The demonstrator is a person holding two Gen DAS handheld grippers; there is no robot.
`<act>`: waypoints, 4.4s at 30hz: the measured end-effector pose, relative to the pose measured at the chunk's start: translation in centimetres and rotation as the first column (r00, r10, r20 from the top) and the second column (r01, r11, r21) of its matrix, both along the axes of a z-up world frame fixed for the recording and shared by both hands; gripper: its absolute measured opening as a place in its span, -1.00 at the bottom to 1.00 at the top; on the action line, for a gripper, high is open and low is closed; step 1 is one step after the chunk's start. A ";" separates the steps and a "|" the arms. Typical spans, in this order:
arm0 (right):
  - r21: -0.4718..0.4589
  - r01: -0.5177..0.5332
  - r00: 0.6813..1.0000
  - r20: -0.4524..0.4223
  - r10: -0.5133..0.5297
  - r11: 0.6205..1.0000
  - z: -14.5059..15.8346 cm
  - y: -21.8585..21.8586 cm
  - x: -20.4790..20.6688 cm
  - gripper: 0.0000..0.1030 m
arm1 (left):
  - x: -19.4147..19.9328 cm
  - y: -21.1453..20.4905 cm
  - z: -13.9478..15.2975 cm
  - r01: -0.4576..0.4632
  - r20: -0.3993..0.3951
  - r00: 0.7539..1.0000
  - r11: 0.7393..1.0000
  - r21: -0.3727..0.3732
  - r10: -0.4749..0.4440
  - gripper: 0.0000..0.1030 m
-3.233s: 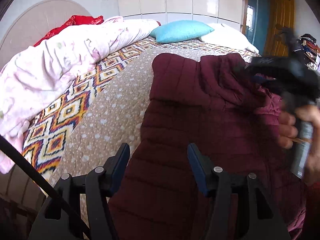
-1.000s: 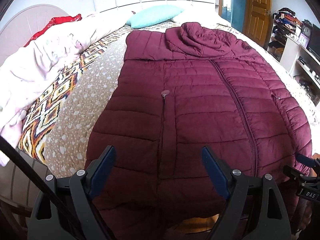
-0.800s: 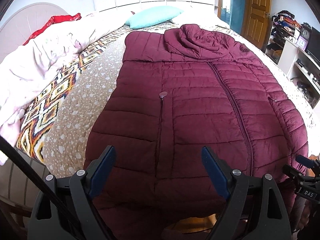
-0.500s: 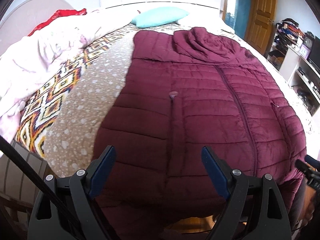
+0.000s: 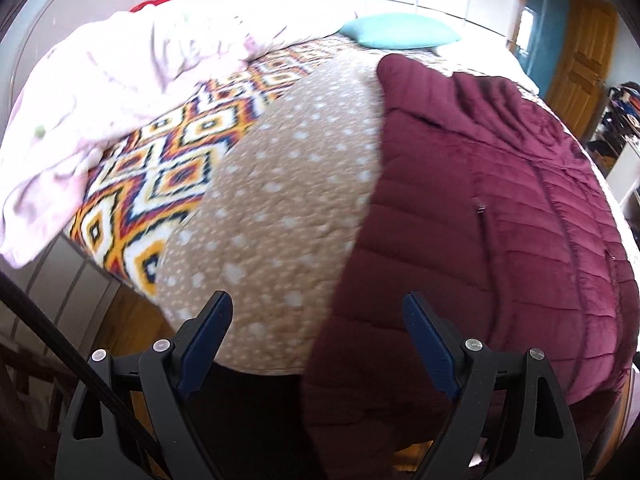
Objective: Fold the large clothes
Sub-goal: 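Grasp the jacket hem with both grippers and lift it, then fold the held hem over toward the hood and open both grippers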
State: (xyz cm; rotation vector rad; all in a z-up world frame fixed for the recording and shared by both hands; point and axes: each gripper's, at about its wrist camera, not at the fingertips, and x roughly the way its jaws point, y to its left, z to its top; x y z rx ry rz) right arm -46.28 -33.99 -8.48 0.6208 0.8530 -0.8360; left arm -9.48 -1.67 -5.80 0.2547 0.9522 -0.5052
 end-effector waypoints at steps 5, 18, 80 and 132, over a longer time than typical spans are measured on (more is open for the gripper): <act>0.005 -0.014 0.998 -0.055 0.014 1.000 -1.4 0.6 1.0 0.70 | 0.4 1.2 -2.2 0.013 -0.079 0.997 1.000 -0.024 -0.015 0.67; -0.010 -0.043 0.991 -0.124 0.041 0.999 -2.9 1.5 1.8 0.70 | -0.2 1.7 -4.4 0.025 -0.168 0.985 0.993 -0.115 -0.044 0.67; -0.004 -0.153 0.923 -0.358 0.142 0.988 -7.3 8.4 4.1 0.54 | -6.4 -1.1 -11.3 0.168 -0.241 0.959 0.983 0.069 -0.147 0.36; -0.069 -0.061 0.987 0.143 0.070 0.996 5.0 -17.6 17.0 -0.41 | 13.2 -19.5 3.8 0.029 0.161 0.987 0.999 -0.031 -0.023 -0.24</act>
